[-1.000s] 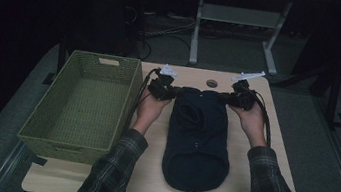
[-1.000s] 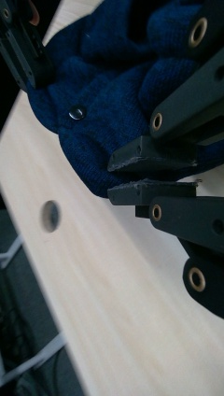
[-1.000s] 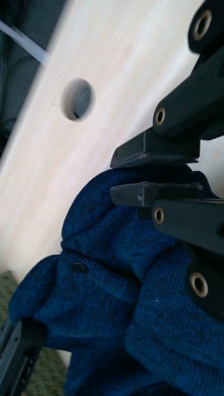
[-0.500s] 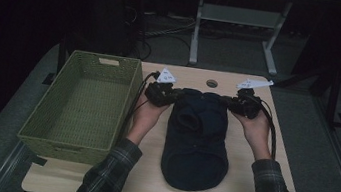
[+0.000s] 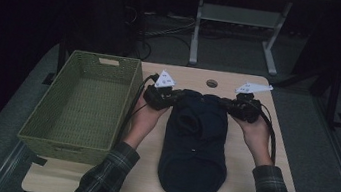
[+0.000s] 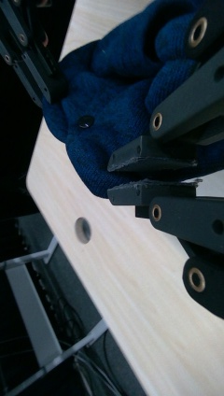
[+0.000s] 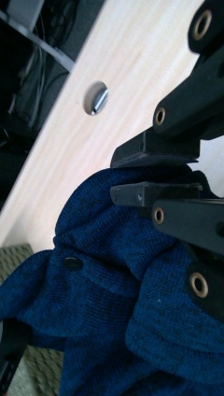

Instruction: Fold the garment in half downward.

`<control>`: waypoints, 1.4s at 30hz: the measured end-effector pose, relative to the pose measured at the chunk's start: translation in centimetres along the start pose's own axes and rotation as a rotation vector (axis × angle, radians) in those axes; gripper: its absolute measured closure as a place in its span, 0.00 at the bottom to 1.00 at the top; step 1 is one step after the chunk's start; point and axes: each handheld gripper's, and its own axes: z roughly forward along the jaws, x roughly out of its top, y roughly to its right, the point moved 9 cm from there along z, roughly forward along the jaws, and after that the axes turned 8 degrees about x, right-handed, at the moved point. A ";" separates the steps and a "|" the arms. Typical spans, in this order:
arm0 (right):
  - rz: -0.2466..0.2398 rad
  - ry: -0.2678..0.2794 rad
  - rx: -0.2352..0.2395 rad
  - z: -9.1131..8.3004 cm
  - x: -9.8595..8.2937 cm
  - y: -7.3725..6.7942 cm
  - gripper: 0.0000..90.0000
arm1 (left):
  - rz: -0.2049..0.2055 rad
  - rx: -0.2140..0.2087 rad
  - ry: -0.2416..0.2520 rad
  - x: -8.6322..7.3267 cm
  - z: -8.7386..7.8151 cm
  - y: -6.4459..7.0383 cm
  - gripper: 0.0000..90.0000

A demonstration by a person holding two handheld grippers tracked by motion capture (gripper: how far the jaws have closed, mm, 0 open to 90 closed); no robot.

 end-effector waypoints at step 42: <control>0.027 0.011 0.183 -3.5 -8.0 -8.5 0.89 | 0.045 -0.158 -0.080 -6.6 -7.0 7.5 0.91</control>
